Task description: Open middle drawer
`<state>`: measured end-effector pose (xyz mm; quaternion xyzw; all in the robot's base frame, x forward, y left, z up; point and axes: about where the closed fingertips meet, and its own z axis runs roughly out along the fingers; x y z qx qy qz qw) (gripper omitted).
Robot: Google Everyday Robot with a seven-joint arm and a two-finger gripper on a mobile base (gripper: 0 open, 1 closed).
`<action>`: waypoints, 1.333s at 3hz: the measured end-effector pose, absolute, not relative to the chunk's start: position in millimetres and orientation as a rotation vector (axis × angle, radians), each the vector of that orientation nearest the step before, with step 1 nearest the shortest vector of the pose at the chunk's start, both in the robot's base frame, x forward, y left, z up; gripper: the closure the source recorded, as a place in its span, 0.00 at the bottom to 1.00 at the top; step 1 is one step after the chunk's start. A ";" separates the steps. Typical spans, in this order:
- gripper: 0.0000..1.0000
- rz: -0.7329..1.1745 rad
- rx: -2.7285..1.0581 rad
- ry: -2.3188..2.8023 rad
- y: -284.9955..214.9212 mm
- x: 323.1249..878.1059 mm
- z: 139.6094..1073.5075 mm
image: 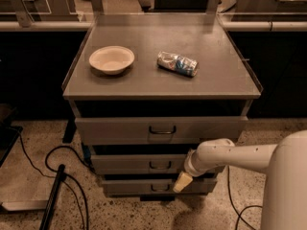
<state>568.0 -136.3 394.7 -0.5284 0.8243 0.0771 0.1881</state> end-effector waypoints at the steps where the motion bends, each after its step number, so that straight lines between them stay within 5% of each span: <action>1: 0.00 0.217 -1.487 2.319 -136.3 568.0 399.0; 3: 0.00 0.245 -1.483 2.382 -139.8 544.8 403.2; 4: 0.00 0.304 -1.423 2.461 -152.4 490.1 419.0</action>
Offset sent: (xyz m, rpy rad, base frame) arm -0.1084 -0.0192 0.0216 -0.0584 0.2600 -0.0843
